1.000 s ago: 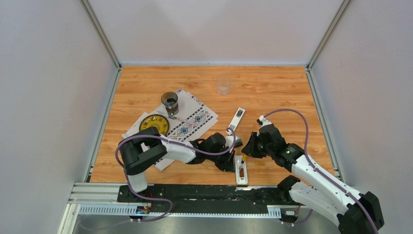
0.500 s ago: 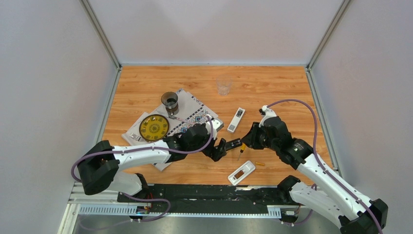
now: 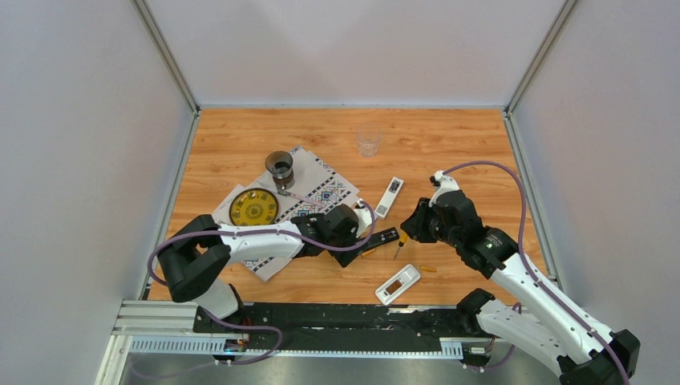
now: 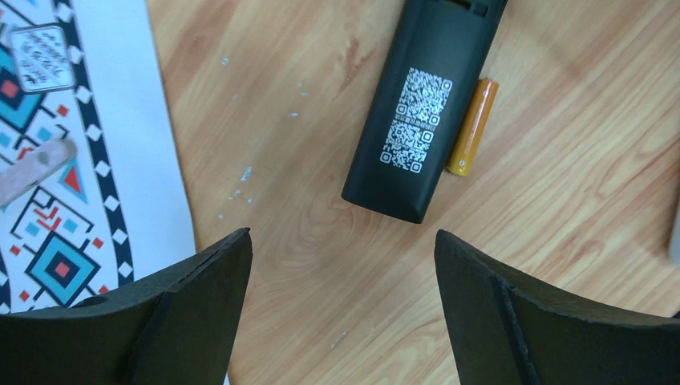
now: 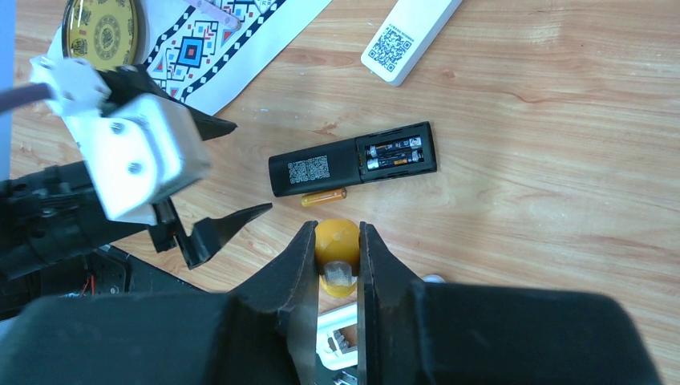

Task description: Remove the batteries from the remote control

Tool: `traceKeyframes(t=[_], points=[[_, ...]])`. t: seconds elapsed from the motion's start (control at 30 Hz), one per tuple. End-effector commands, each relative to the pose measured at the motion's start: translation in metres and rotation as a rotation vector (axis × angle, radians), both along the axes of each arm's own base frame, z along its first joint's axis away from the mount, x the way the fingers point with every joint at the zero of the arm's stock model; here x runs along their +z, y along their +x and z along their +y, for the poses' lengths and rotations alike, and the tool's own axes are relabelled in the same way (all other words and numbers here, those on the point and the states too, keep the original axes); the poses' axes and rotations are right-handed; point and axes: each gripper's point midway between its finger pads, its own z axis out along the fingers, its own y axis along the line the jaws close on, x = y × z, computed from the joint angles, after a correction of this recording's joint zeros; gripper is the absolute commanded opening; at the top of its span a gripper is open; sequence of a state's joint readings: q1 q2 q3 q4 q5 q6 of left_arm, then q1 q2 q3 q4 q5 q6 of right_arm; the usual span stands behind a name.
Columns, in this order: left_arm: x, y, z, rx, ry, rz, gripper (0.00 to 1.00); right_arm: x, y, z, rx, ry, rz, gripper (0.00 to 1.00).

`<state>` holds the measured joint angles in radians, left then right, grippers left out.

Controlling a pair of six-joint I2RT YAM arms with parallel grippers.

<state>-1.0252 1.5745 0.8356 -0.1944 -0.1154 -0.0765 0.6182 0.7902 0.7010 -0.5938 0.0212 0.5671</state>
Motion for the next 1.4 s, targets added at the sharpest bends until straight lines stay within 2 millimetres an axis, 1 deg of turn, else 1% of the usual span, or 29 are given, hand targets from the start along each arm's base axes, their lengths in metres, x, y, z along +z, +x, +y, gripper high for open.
traceKeyframes(t=[0.0, 0.27, 0.37, 0.4, 0.43, 0.5, 0.53, 0.57, 0.6, 0.7, 0.73, 0.77, 0.8, 0.83, 0.9, 0.93, 1.0, 1.03, 1.1, 1.13, 1.2, 1.23, 1.3, 1.37], points=[[0.003, 0.006, -0.020, -0.109, -0.003, -0.018, 0.83, 0.014, 0.008, -0.003, -0.015, 0.002, -0.054, 0.00], [-0.018, 0.006, -0.032, -0.170, 0.014, 0.010, 0.68, 0.012, 0.009, -0.006, -0.017, -0.005, -0.053, 0.00], [-0.024, 0.001, -0.037, -0.200, 0.008, 0.037, 0.56, 0.010, 0.008, -0.006, -0.016, -0.007, -0.047, 0.00], [-0.024, 0.002, -0.040, -0.200, 0.003, 0.038, 0.49, 0.009, 0.008, -0.007, -0.018, -0.007, -0.047, 0.00], [-0.027, 0.001, -0.040, -0.199, 0.007, 0.046, 0.46, 0.009, 0.009, -0.007, -0.020, -0.008, -0.050, 0.00], [-0.027, 0.003, -0.041, -0.182, -0.002, 0.045, 0.38, 0.009, 0.009, -0.007, -0.020, -0.005, -0.048, 0.00], [-0.026, 0.005, -0.041, -0.172, -0.004, 0.040, 0.37, 0.008, 0.008, -0.007, -0.020, -0.006, -0.046, 0.00], [-0.023, 0.007, -0.043, -0.165, -0.014, 0.033, 0.34, 0.008, 0.008, -0.007, -0.020, -0.006, -0.046, 0.00], [-0.021, 0.008, -0.043, -0.156, -0.012, 0.028, 0.27, 0.008, 0.009, -0.007, -0.020, -0.003, -0.046, 0.00], [-0.010, 0.017, -0.042, -0.117, -0.009, -0.009, 0.21, 0.009, 0.009, -0.007, -0.020, 0.000, -0.046, 0.00], [-0.002, 0.021, -0.040, -0.099, -0.014, -0.032, 0.20, 0.009, 0.009, -0.007, -0.019, 0.000, -0.046, 0.00], [0.002, 0.022, -0.039, -0.092, -0.016, -0.037, 0.19, 0.009, 0.009, -0.007, -0.019, 0.002, -0.047, 0.00], [0.007, 0.023, -0.038, -0.083, -0.023, -0.047, 0.15, 0.010, 0.009, -0.006, -0.019, 0.004, -0.049, 0.00], [0.019, 0.026, -0.037, -0.067, -0.043, -0.072, 0.15, 0.011, 0.009, -0.005, -0.015, 0.007, -0.053, 0.00], [0.029, 0.026, -0.034, -0.060, -0.054, -0.091, 0.12, 0.011, 0.010, -0.005, -0.017, 0.010, -0.053, 0.00], [0.044, 0.027, -0.033, -0.055, -0.079, -0.114, 0.09, 0.012, 0.010, -0.005, -0.017, 0.011, -0.052, 0.00], [0.052, 0.022, -0.027, -0.031, -0.097, -0.102, 0.07, 0.014, 0.010, -0.004, -0.013, 0.015, -0.056, 0.00], [0.063, 0.020, -0.026, -0.025, -0.123, -0.108, 0.07, 0.015, 0.011, -0.004, -0.013, 0.016, -0.061, 0.00], [0.065, 0.013, -0.020, -0.025, -0.130, -0.088, 0.06, 0.016, 0.011, -0.004, -0.014, 0.021, -0.067, 0.00], [0.071, 0.007, -0.022, -0.042, -0.159, -0.075, 0.04, 0.016, 0.012, -0.003, -0.014, 0.024, -0.071, 0.00], [0.070, -0.002, -0.019, -0.051, -0.172, -0.046, 0.00, 0.019, 0.013, -0.003, -0.018, 0.031, -0.077, 0.00], [0.071, -0.009, -0.020, -0.064, -0.190, -0.020, 0.00, 0.021, 0.013, -0.003, -0.018, 0.034, -0.081, 0.00], [0.066, -0.019, -0.019, -0.075, -0.192, 0.016, 0.00, 0.025, 0.013, -0.003, -0.019, 0.042, -0.090, 0.00], [0.065, -0.031, -0.023, -0.098, -0.208, 0.038, 0.00, 0.027, 0.014, -0.002, -0.017, 0.047, -0.100, 0.00]])
